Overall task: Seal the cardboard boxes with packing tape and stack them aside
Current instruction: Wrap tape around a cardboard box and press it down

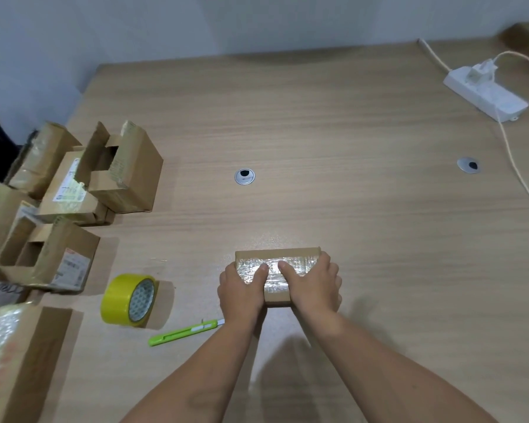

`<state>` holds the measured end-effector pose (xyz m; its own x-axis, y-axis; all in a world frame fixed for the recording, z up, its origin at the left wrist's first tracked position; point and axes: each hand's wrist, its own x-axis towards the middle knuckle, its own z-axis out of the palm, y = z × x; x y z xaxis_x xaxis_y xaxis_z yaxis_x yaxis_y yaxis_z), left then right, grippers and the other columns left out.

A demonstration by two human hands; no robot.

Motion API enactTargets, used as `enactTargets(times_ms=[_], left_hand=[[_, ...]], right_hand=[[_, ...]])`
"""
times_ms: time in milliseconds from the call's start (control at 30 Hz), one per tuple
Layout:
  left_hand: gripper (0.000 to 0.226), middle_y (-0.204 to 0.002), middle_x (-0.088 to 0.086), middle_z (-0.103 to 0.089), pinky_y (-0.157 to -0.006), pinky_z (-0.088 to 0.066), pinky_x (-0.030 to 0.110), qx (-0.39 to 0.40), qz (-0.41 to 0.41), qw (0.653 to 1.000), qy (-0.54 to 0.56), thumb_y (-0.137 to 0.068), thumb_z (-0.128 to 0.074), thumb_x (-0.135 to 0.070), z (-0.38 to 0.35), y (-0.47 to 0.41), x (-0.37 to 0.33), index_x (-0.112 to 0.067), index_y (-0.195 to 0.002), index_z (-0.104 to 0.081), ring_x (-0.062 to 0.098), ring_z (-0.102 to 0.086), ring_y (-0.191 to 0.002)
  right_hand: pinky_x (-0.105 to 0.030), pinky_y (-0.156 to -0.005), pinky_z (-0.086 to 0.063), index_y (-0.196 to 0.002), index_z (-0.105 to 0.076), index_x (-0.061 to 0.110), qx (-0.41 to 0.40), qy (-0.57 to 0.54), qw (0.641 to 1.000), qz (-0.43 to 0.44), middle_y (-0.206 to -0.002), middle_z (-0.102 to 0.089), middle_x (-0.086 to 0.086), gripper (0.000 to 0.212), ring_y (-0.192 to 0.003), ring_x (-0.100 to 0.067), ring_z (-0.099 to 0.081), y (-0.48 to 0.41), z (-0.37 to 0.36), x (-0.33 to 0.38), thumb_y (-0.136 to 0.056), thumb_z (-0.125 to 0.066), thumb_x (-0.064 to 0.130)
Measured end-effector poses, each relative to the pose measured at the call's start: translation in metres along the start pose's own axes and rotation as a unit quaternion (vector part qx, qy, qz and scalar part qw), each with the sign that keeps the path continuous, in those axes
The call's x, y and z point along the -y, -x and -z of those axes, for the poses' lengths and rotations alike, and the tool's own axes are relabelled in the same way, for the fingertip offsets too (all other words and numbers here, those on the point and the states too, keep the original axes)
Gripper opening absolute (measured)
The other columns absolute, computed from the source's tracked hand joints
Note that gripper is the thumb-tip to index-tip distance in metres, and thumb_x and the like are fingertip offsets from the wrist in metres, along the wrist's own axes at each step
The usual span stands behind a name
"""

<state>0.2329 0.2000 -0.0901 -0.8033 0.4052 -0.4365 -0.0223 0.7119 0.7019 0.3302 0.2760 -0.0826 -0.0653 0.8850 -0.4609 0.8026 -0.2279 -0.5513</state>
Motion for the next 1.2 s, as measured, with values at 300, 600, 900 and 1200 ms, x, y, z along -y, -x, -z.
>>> enactTargets(times_ms=[300, 600, 900, 1200], left_hand=[[0.033, -0.127, 0.008, -0.062, -0.088, -0.035, 0.028, -0.013, 0.012, 1.0, 0.02, -0.103, -0.05, -0.035, 0.005, -0.003, -0.003, -0.016, -0.126, -0.064, 0.027, -0.054, -0.117], [0.038, -0.074, -0.012, -0.047, -0.078, -0.029, 0.03, 0.008, 0.056, 0.998, 0.02, -0.106, -0.038, -0.021, 0.021, -0.004, -0.011, -0.025, -0.07, -0.051, 0.021, -0.043, -0.092], [0.08, -0.151, -0.002, -0.049, -0.112, -0.037, 0.042, 0.088, 0.012, 0.996, 0.014, -0.088, -0.065, -0.056, 0.019, 0.003, 0.009, -0.029, -0.155, -0.031, 0.025, -0.046, -0.137], [0.053, -0.116, -0.01, -0.062, -0.086, -0.039, 0.026, 0.078, -0.003, 0.994, 0.08, -0.094, -0.067, -0.032, 0.016, 0.01, 0.007, -0.028, -0.143, -0.047, 0.011, -0.056, -0.102]], right_hand=[[-0.045, -0.1, -0.039, -0.143, -0.039, 0.02, 0.006, -0.052, 0.999, 0.003, -0.142, -0.044, -0.004, 0.061, -0.129, -0.029, -0.043, -0.004, 0.003, -0.004, -0.096, -0.058, 0.052], [-0.028, -0.085, -0.034, -0.141, -0.051, 0.016, 0.021, -0.159, 0.987, 0.008, -0.133, -0.051, -0.008, 0.037, -0.099, -0.018, -0.047, -0.006, 0.013, -0.01, -0.107, -0.045, 0.03], [-0.048, -0.107, -0.046, -0.147, -0.039, 0.026, 0.079, -0.169, 0.982, 0.011, -0.145, -0.051, 0.001, 0.104, -0.13, -0.023, -0.052, 0.012, 0.005, -0.023, -0.06, -0.061, 0.078], [-0.044, -0.098, -0.051, -0.143, -0.04, 0.026, 0.067, -0.16, 0.985, 0.019, -0.131, -0.06, 0.002, 0.08, -0.119, -0.023, -0.059, 0.013, 0.003, -0.022, -0.077, -0.079, 0.05]])
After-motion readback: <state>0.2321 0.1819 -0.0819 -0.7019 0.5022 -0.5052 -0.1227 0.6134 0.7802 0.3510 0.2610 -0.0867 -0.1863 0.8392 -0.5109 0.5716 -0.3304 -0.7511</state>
